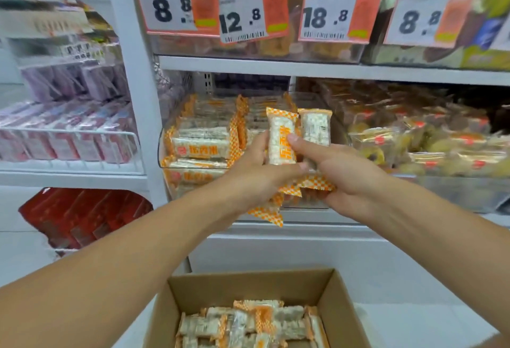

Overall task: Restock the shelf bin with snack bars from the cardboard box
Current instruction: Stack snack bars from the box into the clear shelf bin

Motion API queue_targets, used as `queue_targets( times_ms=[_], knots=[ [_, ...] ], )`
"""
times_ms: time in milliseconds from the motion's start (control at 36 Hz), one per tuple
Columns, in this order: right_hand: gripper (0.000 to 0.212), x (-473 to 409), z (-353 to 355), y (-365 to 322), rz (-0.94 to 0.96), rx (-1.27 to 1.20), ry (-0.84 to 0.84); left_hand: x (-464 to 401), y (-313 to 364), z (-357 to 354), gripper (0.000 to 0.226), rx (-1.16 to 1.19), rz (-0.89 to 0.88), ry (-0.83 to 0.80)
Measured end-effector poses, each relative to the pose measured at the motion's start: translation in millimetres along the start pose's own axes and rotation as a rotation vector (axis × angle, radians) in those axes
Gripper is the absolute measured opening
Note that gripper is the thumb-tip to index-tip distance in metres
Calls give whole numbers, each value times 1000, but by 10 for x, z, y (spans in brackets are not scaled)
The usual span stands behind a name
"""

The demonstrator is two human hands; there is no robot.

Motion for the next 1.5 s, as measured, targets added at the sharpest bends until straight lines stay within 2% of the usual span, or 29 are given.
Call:
queue_targets(
  times_ms=[56, 167, 222, 278, 361, 444, 611, 722, 806, 861, 944, 1028, 1167, 1361, 1500],
  knots=[
    [30, -42, 34, -32, 32, 27, 4, -45, -7, 60, 51, -48, -55, -26],
    [23, -149, 204, -271, 310, 119, 144, -108, 113, 247, 73, -250, -187, -129],
    [24, -174, 230, -394, 420, 178, 132, -121, 251, 313, 79, -447, -277, -138],
    [35, -201, 230, -477, 460, 189, 111, -195, 362, 345, 86, -571, -333, -100],
    [39, -245, 235, -525, 477, 143, 128, -343, 457, 339, 97, -708, -309, -50],
    [42, -260, 257, -523, 516, 215, 204, -476, 444, 294, 91, -837, -326, -74],
    [17, -428, 435, -389, 499, 474, 390, -690, 378, 222, 83, -1087, -389, -152],
    [25, -537, 439, -263, 478, 672, 414, -710, 284, 253, 82, -1286, -450, -202],
    [33, -571, 434, -232, 451, 680, 421, -676, 236, 286, 88, -1384, -484, -164],
    [43, -571, 422, -203, 411, 710, 425, -650, 186, 304, 89, -1470, -455, -135],
    [36, -549, 390, -148, 436, 799, 436, -626, 131, 374, 89, -1591, -347, -105],
    [30, -535, 314, -110, 461, 839, 444, -588, 133, 438, 98, -1583, -282, -112],
    [23, -540, 173, -52, 498, 849, 443, -557, 134, 532, 89, -1548, -253, -109],
    [20, -536, 236, -123, 481, 882, 362, -577, 78, 611, 104, -1337, -278, -124],
    [11, -481, 259, -175, 751, 1140, 318, -511, 100, 704, 118, -1230, -294, -58]
  ],
)
Point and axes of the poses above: each hand's wrist, its own x-axis away from the middle knuckle, its own z-axis out of the back of the hand, y = z × x, the point moved 3 cm from there along -x, towards the middle knuckle
